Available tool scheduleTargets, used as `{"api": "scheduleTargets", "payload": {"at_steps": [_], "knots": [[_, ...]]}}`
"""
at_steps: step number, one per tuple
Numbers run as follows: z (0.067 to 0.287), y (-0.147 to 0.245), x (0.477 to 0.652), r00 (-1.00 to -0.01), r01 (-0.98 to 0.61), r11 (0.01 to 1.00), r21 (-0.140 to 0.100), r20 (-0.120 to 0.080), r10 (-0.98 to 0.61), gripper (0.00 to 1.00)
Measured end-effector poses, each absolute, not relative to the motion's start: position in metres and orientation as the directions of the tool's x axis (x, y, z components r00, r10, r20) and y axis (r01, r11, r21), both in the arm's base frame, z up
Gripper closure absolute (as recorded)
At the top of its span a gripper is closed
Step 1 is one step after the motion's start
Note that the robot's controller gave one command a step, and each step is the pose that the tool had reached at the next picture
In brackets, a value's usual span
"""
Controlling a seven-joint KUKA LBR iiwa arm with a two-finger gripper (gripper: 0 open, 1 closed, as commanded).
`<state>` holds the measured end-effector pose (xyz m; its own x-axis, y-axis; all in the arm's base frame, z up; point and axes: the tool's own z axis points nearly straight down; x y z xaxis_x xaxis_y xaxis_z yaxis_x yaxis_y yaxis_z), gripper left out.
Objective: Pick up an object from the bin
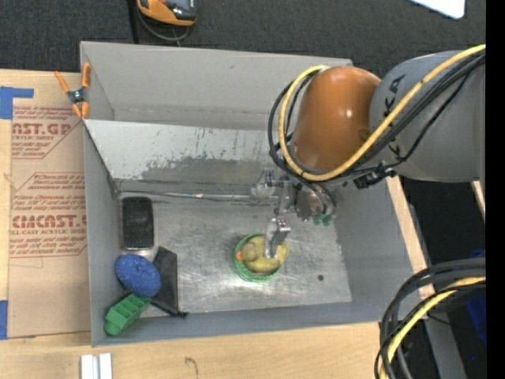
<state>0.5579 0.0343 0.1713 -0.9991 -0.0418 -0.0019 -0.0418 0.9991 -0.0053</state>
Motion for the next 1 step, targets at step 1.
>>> {"api": "scheduleTargets", "payload": {"at_steps": [1], "knots": [[0.1195, 0.0488, 0.5482, -0.981, -0.195, 0.981, 0.002, -0.008, -0.195, 0.00]]}}
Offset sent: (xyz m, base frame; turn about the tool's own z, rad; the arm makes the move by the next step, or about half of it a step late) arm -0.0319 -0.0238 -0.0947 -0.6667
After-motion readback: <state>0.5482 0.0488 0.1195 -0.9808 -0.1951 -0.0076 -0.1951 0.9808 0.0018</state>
